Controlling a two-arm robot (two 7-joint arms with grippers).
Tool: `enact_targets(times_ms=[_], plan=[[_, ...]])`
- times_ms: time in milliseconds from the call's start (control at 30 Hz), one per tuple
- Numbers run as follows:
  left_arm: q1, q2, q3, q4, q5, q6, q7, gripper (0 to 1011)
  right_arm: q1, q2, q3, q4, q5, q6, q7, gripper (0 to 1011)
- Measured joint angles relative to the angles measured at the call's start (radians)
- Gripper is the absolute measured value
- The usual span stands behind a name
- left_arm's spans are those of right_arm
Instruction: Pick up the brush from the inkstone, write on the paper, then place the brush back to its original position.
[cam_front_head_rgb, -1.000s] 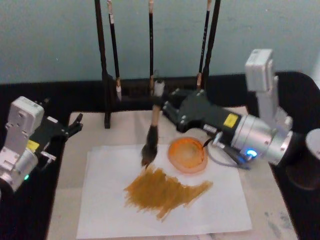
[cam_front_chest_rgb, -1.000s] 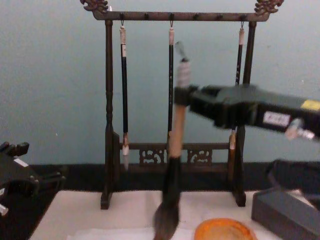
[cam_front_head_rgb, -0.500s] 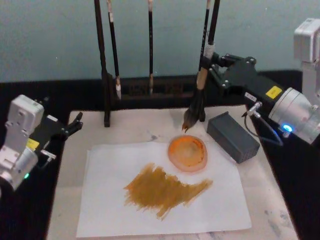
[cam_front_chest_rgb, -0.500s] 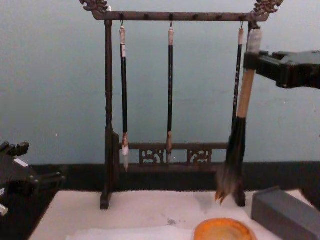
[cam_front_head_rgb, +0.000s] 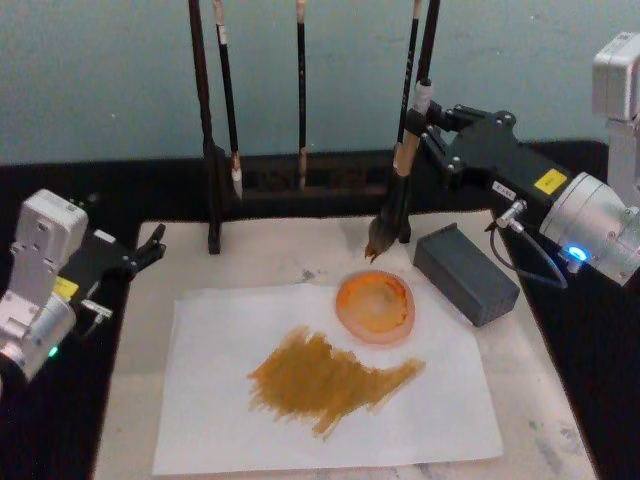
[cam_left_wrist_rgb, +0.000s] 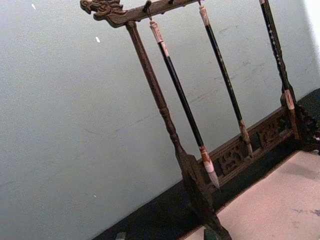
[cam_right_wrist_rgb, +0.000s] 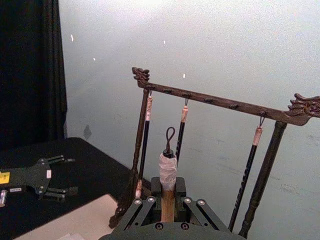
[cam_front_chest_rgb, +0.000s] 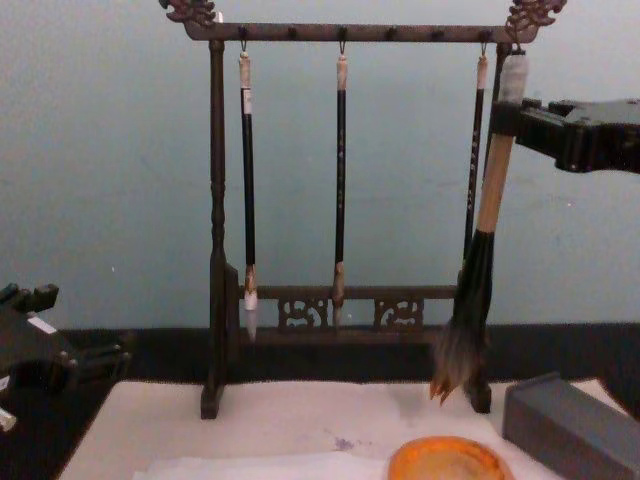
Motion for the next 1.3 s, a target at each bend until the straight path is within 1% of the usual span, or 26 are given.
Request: enact_targets(times_ms=[200, 300, 333, 400, 467, 500, 533, 567, 633, 667, 700, 800, 867, 967, 1000, 1100, 1133, 1233, 1300], plan=[[0.000, 0.000, 0.000, 0.000, 0.000, 0.000, 0.000, 1010, -0.004, -0.012, 0.008, 0.003, 0.003, -0.015, 0.007, 160], [0.000, 0.000, 0.000, 0.000, 0.000, 0.000, 0.000, 1010, -0.010, -0.021, 0.017, 0.003, 0.026, -0.009, 0.007, 160], [0.000, 0.000, 0.000, 0.000, 0.000, 0.000, 0.000, 1010, -0.015, -0.030, 0.027, 0.003, 0.057, 0.003, 0.007, 160], [0.000, 0.000, 0.000, 0.000, 0.000, 0.000, 0.000, 1010, -0.022, -0.041, 0.042, 0.003, 0.099, 0.024, 0.007, 160], [0.000, 0.000, 0.000, 0.000, 0.000, 0.000, 0.000, 1010, -0.031, -0.054, 0.060, 0.004, 0.158, 0.054, 0.006, 160], [0.000, 0.000, 0.000, 0.000, 0.000, 0.000, 0.000, 1010, -0.039, -0.067, 0.079, 0.007, 0.222, 0.093, 0.001, 160], [0.000, 0.000, 0.000, 0.000, 0.000, 0.000, 0.000, 1010, -0.044, -0.074, 0.091, 0.009, 0.256, 0.114, -0.003, 160], [0.000, 0.000, 0.000, 0.000, 0.000, 0.000, 0.000, 1010, -0.054, -0.090, 0.114, 0.013, 0.322, 0.152, -0.012, 160], [0.000, 0.000, 0.000, 0.000, 0.000, 0.000, 0.000, 1010, -0.063, -0.103, 0.138, 0.018, 0.384, 0.197, -0.026, 160], [0.000, 0.000, 0.000, 0.000, 0.000, 0.000, 0.000, 1010, -0.066, -0.106, 0.147, 0.019, 0.409, 0.216, -0.033, 160], [0.000, 0.000, 0.000, 0.000, 0.000, 0.000, 0.000, 1010, -0.070, -0.108, 0.163, 0.022, 0.446, 0.252, -0.051, 160], [0.000, 0.000, 0.000, 0.000, 0.000, 0.000, 0.000, 1010, -0.073, -0.096, 0.179, 0.025, 0.485, 0.301, -0.084, 160], [0.000, 0.000, 0.000, 0.000, 0.000, 0.000, 0.000, 1010, -0.073, -0.089, 0.183, 0.029, 0.497, 0.318, -0.095, 160], [0.000, 0.000, 0.000, 0.000, 0.000, 0.000, 0.000, 1010, -0.073, -0.080, 0.189, 0.047, 0.527, 0.349, -0.108, 160], [0.000, 0.000, 0.000, 0.000, 0.000, 0.000, 0.000, 1010, -0.073, -0.081, 0.196, 0.062, 0.551, 0.366, -0.113, 160], [0.000, 0.000, 0.000, 0.000, 0.000, 0.000, 0.000, 1009, -0.074, -0.090, 0.211, 0.083, 0.595, 0.386, -0.120, 160], [0.000, 0.000, 0.000, 0.000, 0.000, 0.000, 0.000, 1010, -0.076, -0.098, 0.220, 0.099, 0.621, 0.396, -0.127, 160], [0.000, 0.000, 0.000, 0.000, 0.000, 0.000, 0.000, 1010, -0.077, -0.111, 0.232, 0.119, 0.656, 0.402, -0.133, 160], [0.000, 0.000, 0.000, 0.000, 0.000, 0.000, 0.000, 1010, -0.077, -0.124, 0.241, 0.145, 0.692, 0.404, -0.136, 160]])
